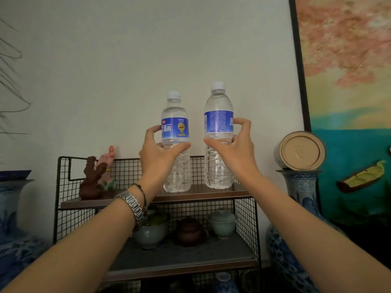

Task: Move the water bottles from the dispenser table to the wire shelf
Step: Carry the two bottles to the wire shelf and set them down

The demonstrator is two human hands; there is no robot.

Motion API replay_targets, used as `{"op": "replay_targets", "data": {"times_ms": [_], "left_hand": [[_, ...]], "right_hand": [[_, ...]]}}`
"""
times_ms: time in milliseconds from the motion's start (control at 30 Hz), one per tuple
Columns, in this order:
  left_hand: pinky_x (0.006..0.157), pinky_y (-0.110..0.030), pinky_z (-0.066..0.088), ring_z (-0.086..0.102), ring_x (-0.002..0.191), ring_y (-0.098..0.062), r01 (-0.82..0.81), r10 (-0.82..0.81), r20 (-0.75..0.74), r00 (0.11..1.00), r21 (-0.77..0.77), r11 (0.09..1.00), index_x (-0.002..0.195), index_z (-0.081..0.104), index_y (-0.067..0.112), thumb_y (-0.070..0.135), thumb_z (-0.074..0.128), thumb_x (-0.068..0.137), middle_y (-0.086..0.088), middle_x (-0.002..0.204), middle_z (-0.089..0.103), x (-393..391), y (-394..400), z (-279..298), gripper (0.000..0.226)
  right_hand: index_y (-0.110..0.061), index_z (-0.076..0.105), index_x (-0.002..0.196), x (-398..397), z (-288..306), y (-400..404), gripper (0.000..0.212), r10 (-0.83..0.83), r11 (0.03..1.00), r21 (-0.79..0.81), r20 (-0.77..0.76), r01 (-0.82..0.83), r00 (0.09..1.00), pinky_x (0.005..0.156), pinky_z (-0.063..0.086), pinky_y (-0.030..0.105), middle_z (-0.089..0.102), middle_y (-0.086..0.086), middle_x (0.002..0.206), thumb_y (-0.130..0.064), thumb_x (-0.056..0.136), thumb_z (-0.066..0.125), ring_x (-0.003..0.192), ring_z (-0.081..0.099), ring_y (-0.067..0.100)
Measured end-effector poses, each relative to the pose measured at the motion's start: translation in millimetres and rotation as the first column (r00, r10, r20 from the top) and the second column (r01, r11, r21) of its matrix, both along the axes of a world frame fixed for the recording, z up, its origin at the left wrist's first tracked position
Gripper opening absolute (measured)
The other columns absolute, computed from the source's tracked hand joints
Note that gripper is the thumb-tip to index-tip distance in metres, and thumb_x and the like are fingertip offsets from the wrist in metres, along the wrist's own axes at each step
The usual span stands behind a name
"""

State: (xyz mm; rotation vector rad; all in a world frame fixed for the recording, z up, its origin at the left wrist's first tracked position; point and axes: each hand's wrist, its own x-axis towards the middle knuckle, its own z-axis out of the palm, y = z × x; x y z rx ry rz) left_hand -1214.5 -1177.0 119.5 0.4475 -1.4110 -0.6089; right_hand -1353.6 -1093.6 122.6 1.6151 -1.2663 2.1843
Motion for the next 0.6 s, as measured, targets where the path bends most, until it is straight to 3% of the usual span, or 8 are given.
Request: {"op": "replay_targets", "data": {"times_ms": [200,300,467,600], "left_hand": [[0.068,-0.027,0.053,0.066,0.076,-0.004,0.026,-0.026,0.008,1.0,0.005,1.0,0.126,0.044,0.03,0.03,0.086,0.062,0.013,0.08,0.064,-5,-4,-2,0.077],[0.064,-0.024,0.052,0.067,0.076,-0.005,0.046,-0.046,0.009,0.999,0.003,0.999,0.127,0.044,0.03,0.029,0.086,0.063,0.012,0.082,0.065,-8,-7,-2,0.077],[0.06,-0.019,0.048,0.065,0.075,-0.002,0.082,-0.083,0.014,0.996,0.018,0.996,0.129,0.043,0.028,0.027,0.085,0.065,0.003,0.09,0.069,-14,-11,-4,0.077],[0.058,-0.017,0.045,0.063,0.073,0.0,0.115,-0.117,0.042,0.992,0.031,0.993,0.132,0.041,0.027,0.025,0.084,0.068,0.009,0.085,0.064,-17,-15,-4,0.078]], "right_hand": [[-0.028,0.029,0.118,-1,-5,-13,0.066,-0.005,0.999,0.034,0.009,0.005,1.0,0.059,0.049,0.016,0.069,0.002,0.093,-0.022,0.074,0.078,0.076,0.069,0.014],[-0.027,0.028,0.118,-4,-5,-19,0.065,0.033,0.999,0.033,0.027,-0.034,0.999,0.052,0.048,0.005,0.068,0.003,0.096,-0.018,0.077,0.076,0.073,0.068,0.011],[-0.029,0.028,0.119,-9,-8,-32,0.064,0.072,0.997,0.034,0.021,-0.073,0.997,0.057,0.052,0.013,0.067,0.002,0.094,-0.016,0.078,0.074,0.071,0.067,0.012],[-0.024,0.027,0.128,-11,-11,-40,0.065,0.056,0.998,0.038,-0.01,-0.055,0.998,0.049,0.048,0.007,0.064,-0.006,0.088,-0.015,0.081,0.072,0.059,0.064,0.001]]}}
